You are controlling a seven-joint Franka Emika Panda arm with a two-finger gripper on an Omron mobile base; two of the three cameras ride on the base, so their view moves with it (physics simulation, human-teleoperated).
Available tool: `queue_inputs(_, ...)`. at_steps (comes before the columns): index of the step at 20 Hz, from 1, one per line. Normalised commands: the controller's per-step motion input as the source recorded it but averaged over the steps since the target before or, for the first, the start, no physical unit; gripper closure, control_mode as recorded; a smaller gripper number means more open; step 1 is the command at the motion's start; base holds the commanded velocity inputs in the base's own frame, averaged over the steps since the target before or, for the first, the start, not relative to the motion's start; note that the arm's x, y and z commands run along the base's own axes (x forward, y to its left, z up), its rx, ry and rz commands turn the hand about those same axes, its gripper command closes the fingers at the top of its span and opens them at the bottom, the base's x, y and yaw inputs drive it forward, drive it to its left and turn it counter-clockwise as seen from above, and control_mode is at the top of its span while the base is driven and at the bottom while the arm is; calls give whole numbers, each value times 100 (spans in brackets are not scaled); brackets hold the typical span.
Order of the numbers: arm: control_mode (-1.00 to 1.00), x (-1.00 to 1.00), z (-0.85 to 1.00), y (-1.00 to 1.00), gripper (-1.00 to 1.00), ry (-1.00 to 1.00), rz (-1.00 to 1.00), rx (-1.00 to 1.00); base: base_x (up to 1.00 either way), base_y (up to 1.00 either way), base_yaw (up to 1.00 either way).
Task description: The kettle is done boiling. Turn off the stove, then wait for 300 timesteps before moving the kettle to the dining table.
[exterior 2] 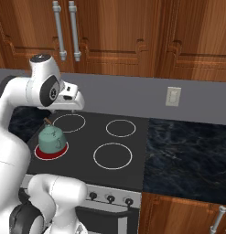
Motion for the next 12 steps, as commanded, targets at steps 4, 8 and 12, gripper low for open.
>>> queue_inputs(4, -100, -20, 0, 21, -100, -6, 0, -3, 0, 0, 0)
queue_inputs(8, -100, -19, 0, 20, -100, -4, 0, -4, 0, 0, 0)
queue_inputs(12, -100, -14, 0, 27, -100, -1, 0, -7, 0, 0, 0)
